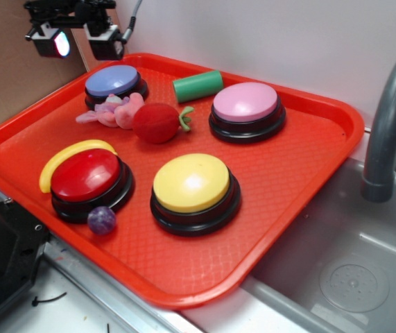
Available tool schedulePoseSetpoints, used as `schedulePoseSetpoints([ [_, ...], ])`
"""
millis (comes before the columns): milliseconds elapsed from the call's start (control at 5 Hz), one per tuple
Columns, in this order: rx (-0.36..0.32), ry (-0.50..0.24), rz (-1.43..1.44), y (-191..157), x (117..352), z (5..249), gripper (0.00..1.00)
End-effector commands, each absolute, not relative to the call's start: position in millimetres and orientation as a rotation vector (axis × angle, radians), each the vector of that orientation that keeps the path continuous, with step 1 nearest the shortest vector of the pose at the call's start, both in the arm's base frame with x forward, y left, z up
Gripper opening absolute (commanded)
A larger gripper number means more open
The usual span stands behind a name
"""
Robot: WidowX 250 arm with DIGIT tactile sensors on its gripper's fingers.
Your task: Push the purple button.
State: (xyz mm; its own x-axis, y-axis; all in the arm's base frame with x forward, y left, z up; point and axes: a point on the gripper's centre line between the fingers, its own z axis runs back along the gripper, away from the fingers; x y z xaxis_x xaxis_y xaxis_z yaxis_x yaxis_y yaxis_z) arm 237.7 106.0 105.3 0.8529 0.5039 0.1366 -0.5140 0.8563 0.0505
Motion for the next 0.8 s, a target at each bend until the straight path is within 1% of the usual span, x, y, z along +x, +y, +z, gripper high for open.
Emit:
schedulePoseSetpoints([
  [0, 0.099, -0.142, 0.541, 115.5, 223.2, 133.6, 1.0],
  [600, 0.055, -0.092, 0.569, 115.5, 206.8, 149.1, 1.0],
])
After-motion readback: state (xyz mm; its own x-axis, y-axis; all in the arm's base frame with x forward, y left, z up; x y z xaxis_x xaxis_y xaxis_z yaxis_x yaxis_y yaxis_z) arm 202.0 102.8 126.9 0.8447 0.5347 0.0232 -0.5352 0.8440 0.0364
